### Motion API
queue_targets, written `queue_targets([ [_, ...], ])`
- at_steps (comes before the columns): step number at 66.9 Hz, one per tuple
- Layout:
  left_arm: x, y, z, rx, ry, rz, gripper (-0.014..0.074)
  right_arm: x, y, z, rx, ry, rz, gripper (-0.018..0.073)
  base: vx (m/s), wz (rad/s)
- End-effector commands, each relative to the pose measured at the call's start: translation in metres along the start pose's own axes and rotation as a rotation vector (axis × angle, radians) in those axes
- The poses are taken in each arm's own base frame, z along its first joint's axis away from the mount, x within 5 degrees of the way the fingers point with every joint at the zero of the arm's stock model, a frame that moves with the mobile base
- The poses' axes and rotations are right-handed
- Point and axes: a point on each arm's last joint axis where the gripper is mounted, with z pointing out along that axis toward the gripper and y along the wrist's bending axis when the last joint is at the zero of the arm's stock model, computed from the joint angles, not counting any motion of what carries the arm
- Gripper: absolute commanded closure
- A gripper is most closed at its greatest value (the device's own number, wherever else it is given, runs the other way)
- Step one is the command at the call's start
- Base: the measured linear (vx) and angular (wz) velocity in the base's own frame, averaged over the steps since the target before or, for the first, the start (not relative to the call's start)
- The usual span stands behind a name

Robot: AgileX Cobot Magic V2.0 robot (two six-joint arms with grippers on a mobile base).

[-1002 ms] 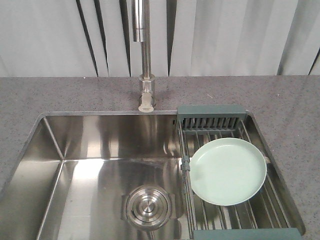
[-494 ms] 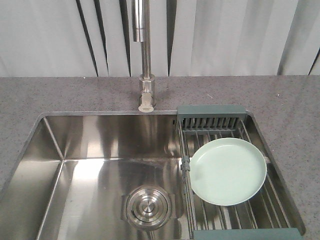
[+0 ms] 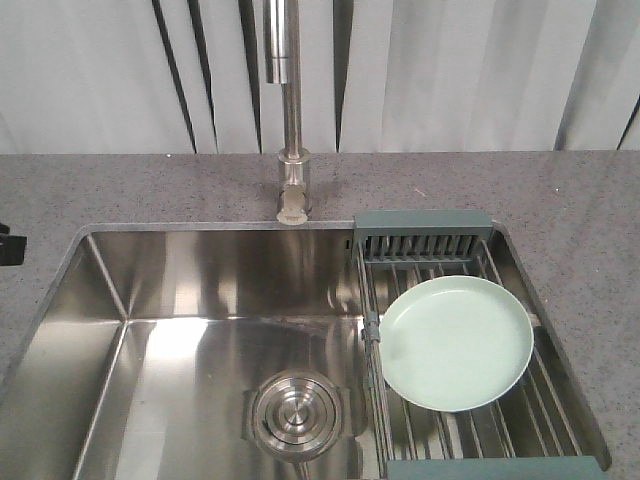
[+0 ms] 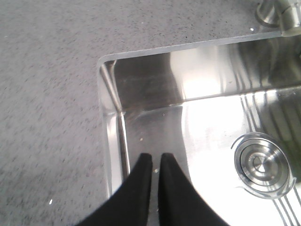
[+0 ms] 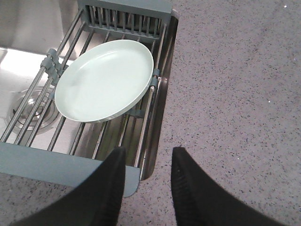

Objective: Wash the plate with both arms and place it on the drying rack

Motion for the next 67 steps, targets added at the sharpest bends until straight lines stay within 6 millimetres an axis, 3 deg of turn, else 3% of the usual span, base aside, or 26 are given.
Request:
queue_targets([
  [1,-0.022,-0.002,0.004,0.045,-0.100,0.029,0.0605,-0.011,-0.002,-0.005,0.018,-0.079,-0.005,0.0320,0.00,0.00],
  [37,-0.048,-0.028,0.084,0.500,-0.259,0.263,0.0604,-0.011,-0.002,-0.005,0.018,-0.076,-0.005,0.0320,0.00,0.00],
  [67,-0.068,-0.037,0.129,0.758,-0.436,0.414,0.0604,-0.011,-0.002,-0.005,0.018,-0.076,-0.005,0.0320,0.00,0.00],
])
